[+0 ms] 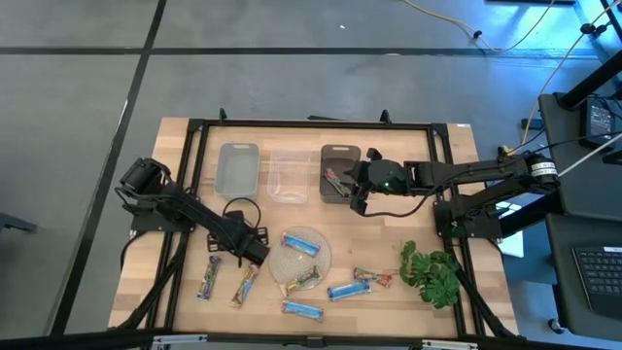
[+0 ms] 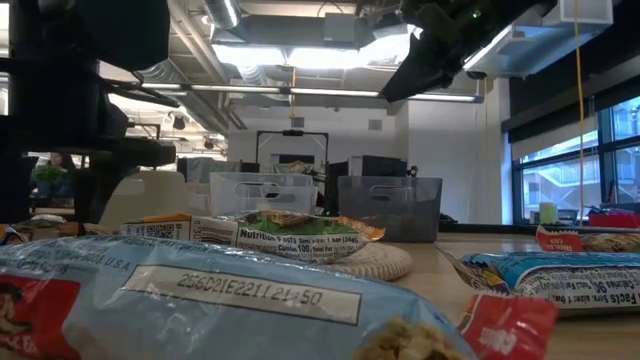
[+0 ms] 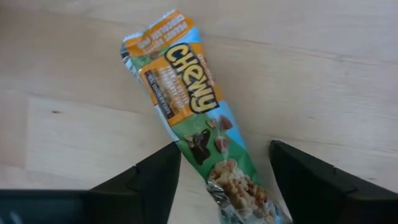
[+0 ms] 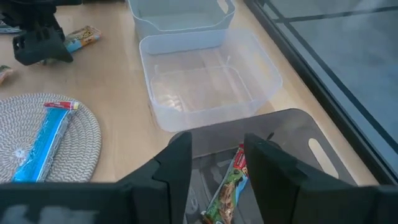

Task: Pick and place Granola Bars by type
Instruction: Put the yellow granola bar into the gray bin

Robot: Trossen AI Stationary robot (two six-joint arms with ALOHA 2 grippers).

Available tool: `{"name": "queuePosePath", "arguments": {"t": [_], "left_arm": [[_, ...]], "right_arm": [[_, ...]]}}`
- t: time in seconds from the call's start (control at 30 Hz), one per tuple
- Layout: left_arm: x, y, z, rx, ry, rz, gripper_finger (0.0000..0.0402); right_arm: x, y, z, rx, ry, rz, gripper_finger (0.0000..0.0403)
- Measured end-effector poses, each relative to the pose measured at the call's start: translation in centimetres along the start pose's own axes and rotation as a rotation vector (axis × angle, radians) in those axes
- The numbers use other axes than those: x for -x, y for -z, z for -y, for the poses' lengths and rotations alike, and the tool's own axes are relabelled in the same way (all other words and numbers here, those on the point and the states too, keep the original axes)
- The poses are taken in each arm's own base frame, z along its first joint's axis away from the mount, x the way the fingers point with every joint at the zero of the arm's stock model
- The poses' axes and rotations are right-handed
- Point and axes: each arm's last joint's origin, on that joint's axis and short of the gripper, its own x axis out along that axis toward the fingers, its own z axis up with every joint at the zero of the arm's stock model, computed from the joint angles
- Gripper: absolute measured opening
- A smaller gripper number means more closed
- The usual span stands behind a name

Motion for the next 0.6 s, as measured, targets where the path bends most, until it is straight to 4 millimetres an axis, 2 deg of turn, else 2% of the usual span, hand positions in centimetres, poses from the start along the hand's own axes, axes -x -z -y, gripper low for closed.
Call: {"name": "queuePosePath", "arguments": {"t": [0.27, 0.47, 0.6], "left_arm": [[-0.01, 0.05, 0.09, -0.046, 0.01, 0.0, 0.0173], [-0.01, 0.04, 0.08, -0.149, 0.009, 0.002, 0.0137], [0.03, 0.02, 0.05, -0.157, 0.009, -0.001, 0.0119]], "right_arm": [[0.0, 0.0, 0.0, 0.0, 0.0, 0.0, 0.015], [0.0, 0.0, 0.0, 0.0, 0.0, 0.0, 0.015], [0.0, 0.0, 0.0, 0.0, 0.0, 0.0, 0.015]]}}
